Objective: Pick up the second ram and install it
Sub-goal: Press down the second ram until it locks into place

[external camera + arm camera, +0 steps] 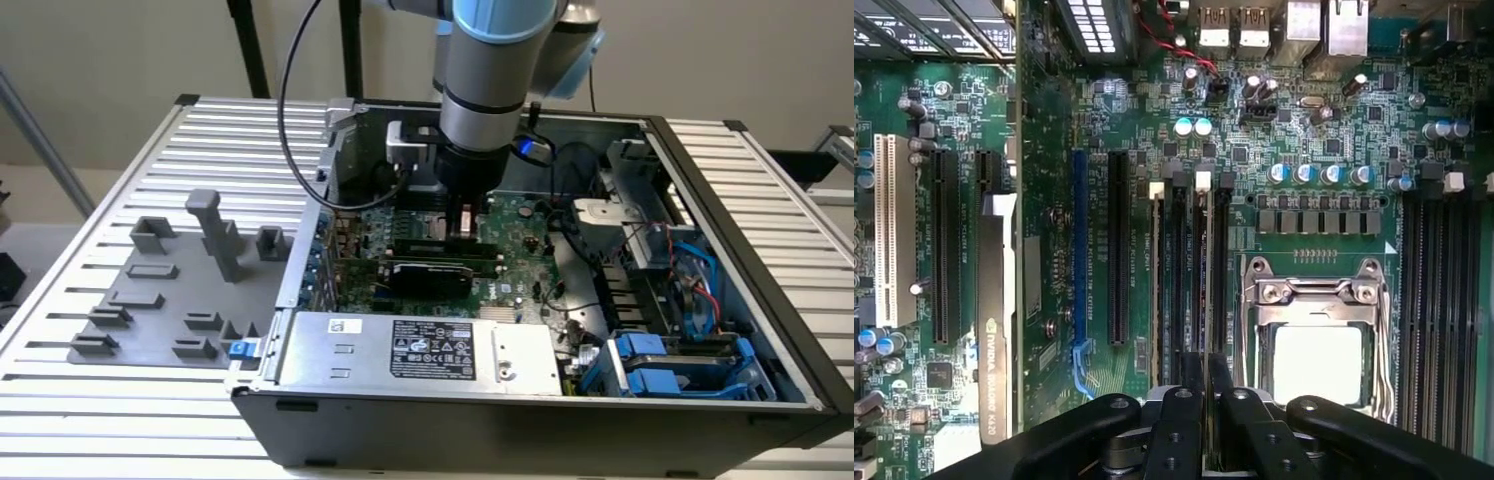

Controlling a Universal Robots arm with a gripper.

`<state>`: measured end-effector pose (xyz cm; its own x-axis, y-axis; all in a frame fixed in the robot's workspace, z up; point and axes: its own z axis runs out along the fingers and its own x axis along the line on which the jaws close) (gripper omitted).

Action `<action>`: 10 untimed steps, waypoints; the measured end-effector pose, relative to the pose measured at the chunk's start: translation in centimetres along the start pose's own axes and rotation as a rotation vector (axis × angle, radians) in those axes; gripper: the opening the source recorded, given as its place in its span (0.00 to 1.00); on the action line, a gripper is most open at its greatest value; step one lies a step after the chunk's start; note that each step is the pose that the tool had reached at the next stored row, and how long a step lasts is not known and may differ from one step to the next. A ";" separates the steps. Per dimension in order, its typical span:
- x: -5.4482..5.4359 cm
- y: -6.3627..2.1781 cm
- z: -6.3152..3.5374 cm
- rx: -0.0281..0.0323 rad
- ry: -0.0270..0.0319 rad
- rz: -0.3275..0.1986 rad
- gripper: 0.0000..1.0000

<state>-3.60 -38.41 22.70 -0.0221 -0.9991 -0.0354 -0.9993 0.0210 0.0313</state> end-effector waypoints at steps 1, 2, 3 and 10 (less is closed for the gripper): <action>0.0 0.00 0.02 0.0003 0.0004 0.000 0.00; 0.0 0.00 0.04 0.0005 0.0005 0.000 0.00; 0.0 0.00 0.07 0.0008 0.0005 0.000 0.00; 0.0 0.00 0.15 0.0020 0.0010 0.000 0.00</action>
<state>-3.60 -38.41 22.55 -0.0220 -0.9992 -0.0344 -0.9994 0.0210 0.0293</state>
